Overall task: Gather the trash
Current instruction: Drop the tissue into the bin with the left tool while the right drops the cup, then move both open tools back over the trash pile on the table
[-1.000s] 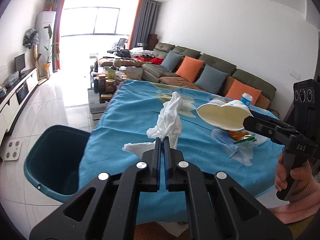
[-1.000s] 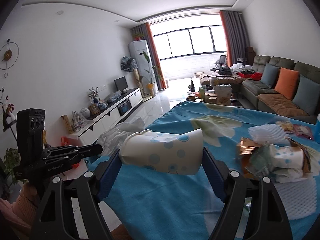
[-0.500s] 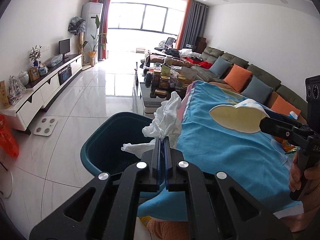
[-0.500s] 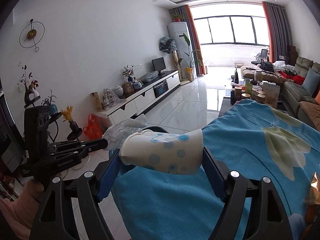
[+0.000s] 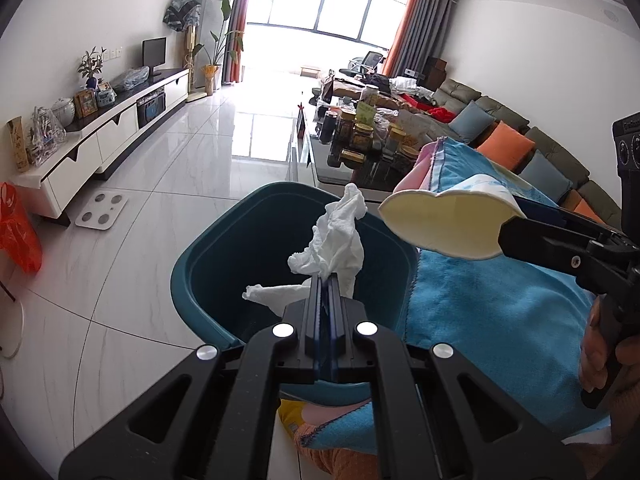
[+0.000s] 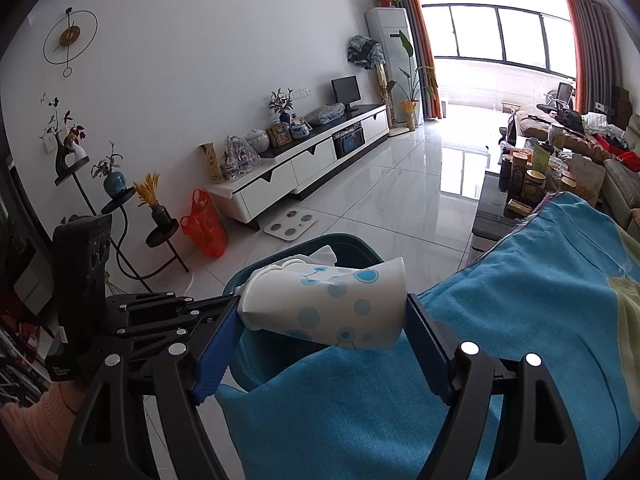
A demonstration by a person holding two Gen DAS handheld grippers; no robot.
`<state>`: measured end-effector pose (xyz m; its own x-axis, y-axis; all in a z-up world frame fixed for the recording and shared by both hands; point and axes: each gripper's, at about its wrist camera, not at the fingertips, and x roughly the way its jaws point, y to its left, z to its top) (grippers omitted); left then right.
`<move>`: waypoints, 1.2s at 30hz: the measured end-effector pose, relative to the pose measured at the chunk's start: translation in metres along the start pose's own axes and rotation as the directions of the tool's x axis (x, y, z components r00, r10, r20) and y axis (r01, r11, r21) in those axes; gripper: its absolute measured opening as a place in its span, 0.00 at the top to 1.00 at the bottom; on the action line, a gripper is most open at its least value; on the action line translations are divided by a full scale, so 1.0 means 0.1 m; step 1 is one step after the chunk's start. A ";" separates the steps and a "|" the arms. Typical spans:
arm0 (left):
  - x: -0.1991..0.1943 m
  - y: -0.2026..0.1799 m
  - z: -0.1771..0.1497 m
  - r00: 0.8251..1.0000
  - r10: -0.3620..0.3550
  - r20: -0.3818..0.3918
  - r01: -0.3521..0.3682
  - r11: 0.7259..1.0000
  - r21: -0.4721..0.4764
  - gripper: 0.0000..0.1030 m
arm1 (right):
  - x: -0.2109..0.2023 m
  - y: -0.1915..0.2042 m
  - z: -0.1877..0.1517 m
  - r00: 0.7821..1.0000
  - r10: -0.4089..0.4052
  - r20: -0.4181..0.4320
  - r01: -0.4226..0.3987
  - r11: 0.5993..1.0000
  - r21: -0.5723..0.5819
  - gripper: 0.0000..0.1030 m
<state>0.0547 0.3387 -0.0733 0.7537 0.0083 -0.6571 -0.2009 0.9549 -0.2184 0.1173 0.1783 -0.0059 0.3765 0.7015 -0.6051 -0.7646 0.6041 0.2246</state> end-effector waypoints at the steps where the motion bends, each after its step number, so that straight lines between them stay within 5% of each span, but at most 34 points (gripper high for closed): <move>1: 0.04 0.02 0.01 1.000 0.003 -0.005 -0.004 1.000 -0.004 0.97 | 0.06 0.01 0.01 1.000 0.001 -0.009 -0.001 1.000 -0.001 0.25; 10: 0.39 0.00 -0.08 0.998 0.031 -0.049 -0.033 0.998 -0.054 0.95 | 0.45 0.00 0.07 0.995 0.020 -0.097 -0.017 0.999 0.033 0.25; 13: 0.46 0.01 -0.08 0.998 0.036 -0.052 -0.040 0.996 -0.074 0.80 | 0.51 0.00 0.09 0.994 0.021 -0.110 -0.016 0.999 0.044 0.25; 26: -0.06 -0.10 -0.16 0.994 0.077 0.079 -0.072 0.995 -0.063 0.62 | 0.21 -0.05 0.01 0.998 0.025 -0.053 -0.021 0.996 0.083 0.21; 30: -0.33 -0.35 -0.16 0.990 0.021 0.141 -0.021 1.000 0.003 0.50 | -0.16 -0.06 -0.09 1.000 0.001 0.006 -0.001 0.998 0.067 0.21; 36: -0.49 -0.95 -0.18 0.976 -0.144 0.166 0.124 0.984 0.124 0.45 | -0.87 -0.21 -0.30 0.991 -0.091 0.102 0.082 0.993 0.088 0.21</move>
<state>0.0253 0.2421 -0.0330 0.8681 -0.0802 -0.4898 -0.0266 0.9779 -0.2073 0.0850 0.0935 0.0188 0.4955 0.6788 -0.5420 -0.6820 0.6904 0.2411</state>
